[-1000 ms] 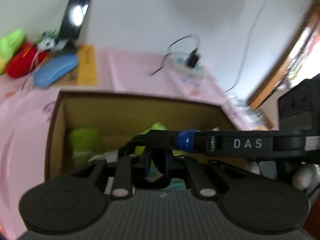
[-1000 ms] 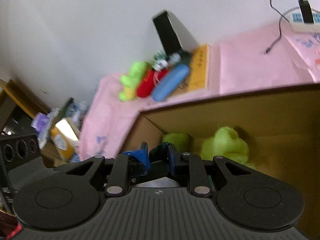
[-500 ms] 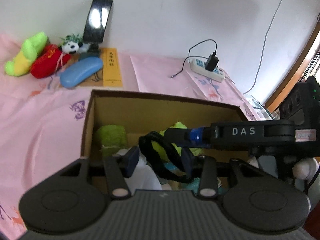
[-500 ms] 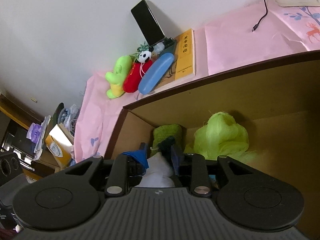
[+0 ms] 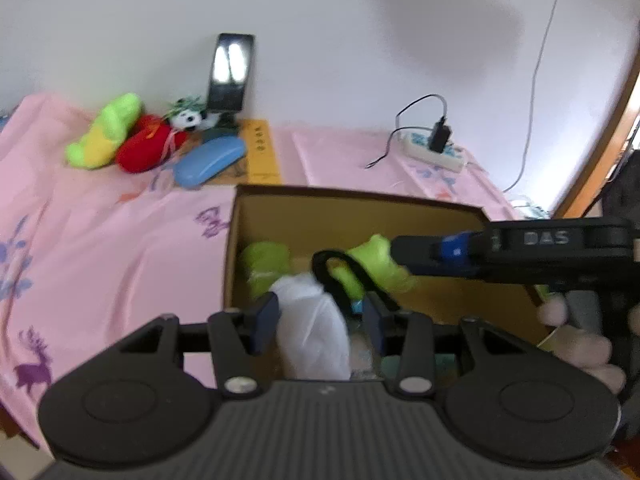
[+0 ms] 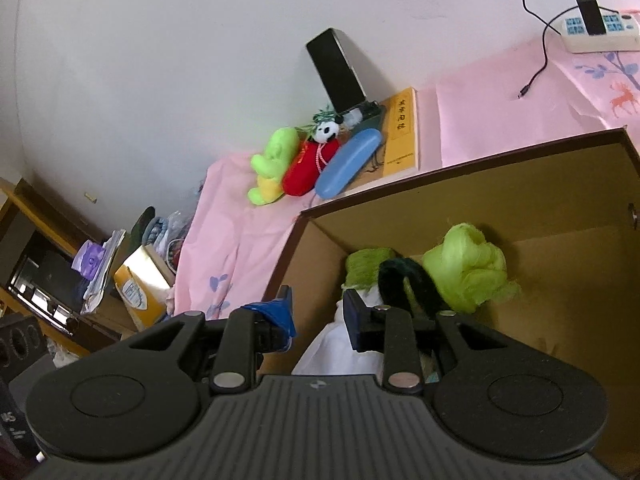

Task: Organize soft objects
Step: 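Open the right gripper to release the black strap and withdraw, then reach the right gripper to the red tinsel item beside the box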

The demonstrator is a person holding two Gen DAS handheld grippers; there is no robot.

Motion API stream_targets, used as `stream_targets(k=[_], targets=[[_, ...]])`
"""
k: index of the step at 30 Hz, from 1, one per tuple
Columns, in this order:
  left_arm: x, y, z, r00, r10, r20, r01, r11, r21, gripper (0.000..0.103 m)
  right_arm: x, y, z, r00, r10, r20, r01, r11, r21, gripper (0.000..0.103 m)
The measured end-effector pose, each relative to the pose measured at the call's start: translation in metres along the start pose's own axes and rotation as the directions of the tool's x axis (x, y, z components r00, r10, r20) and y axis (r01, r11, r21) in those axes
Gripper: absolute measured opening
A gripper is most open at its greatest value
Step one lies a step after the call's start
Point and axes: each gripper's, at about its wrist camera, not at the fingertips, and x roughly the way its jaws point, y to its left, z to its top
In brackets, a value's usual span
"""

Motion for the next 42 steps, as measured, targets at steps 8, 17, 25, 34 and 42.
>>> stream_targets(k=[8,17,25,34,42], targets=[[-0.013,-0.001,-0.016,0.993,0.109,-0.040,-0.110,0.994,-0.013,0.042,-0.012,0.023,-0.029,0.997,-0.073,-0.001,0.072,0.995,-0.075,0.012],[-0.015,-0.009,-0.031,0.975,0.204,-0.089,-0.204,0.979,0.016,0.044,-0.025,0.040,-0.057,0.989,-0.144,0.022,0.146,0.978,-0.150,0.012],[-0.009,-0.017,-0.043,0.960,0.250,-0.128,-0.245,0.968,0.054,0.046,-0.032,0.040,-0.075,0.989,-0.147,-0.001,0.146,0.980,-0.135,0.012],[-0.002,-0.020,-0.055,0.952,0.259,-0.164,-0.251,0.966,0.068,0.048,-0.028,0.034,-0.090,0.984,-0.171,-0.044,0.165,0.980,-0.110,0.012],[0.008,-0.018,-0.063,0.944,0.260,-0.203,-0.250,0.965,0.076,0.050,-0.021,0.026,-0.096,0.978,-0.187,-0.088,0.181,0.981,-0.071,0.012]])
